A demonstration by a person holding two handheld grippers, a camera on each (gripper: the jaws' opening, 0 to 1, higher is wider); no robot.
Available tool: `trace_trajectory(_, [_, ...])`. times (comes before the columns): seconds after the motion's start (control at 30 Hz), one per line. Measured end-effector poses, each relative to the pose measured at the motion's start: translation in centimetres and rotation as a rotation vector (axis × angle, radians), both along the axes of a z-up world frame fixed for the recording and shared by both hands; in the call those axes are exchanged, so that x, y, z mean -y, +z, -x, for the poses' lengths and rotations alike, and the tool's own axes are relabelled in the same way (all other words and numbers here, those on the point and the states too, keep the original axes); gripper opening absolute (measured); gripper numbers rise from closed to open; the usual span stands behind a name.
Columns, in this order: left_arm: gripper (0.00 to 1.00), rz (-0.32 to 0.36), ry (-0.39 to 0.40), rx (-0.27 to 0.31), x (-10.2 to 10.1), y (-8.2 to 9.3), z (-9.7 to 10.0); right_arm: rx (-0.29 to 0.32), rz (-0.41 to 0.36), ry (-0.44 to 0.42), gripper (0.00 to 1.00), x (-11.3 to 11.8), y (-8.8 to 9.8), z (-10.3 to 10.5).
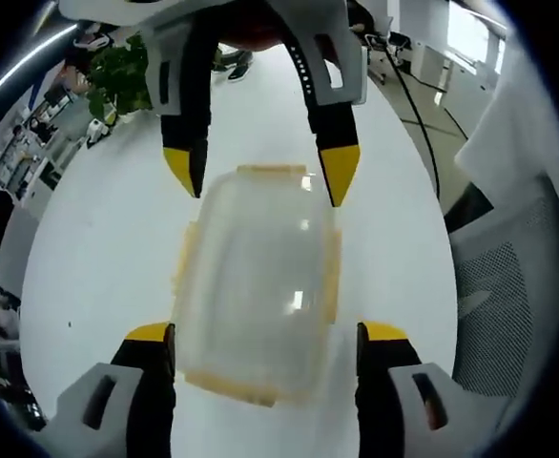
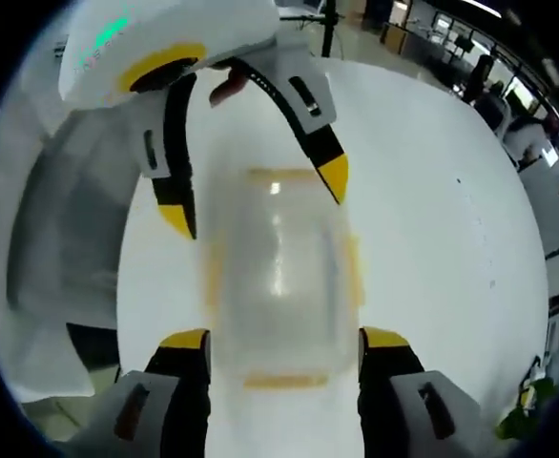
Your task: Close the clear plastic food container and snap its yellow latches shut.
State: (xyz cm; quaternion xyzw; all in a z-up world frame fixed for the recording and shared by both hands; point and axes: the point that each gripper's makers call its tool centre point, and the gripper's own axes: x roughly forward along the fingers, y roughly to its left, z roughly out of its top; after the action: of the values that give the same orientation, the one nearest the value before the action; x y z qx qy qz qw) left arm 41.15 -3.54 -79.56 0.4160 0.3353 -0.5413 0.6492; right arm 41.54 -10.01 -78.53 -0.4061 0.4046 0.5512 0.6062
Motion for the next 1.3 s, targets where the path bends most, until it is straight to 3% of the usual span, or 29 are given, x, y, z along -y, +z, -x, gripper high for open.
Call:
trace_trajectory(0.1, [0.81,-0.003,-0.001,0.012,0.2,0.1,-0.4,0.019,0.005,0.003,0.68,0.1,-0.3,0.0])
trace_trajectory(0.37, [0.83,-0.01,-0.013,0.024,0.4,-0.1,-1.1,0.037,0.011,-0.003,0.69,0.2,-0.9,0.0])
trace_trajectory(0.57, [0.8,-0.053,-0.024,0.001,-0.1,-1.4,-1.3,0.037,0.027,-0.002,0.67,0.5,-1.6,0.0])
trace_trajectory(0.73, [0.76,-0.08,-0.046,0.02,-0.4,-1.8,-1.3,0.039,0.017,0.008,0.67,0.3,-1.6,0.2])
trace_trajectory(1.3, [0.75,-0.05,-0.012,0.018,-1.1,-1.6,-0.5,0.043,0.024,0.033,0.66,-0.3,-1.7,0.8])
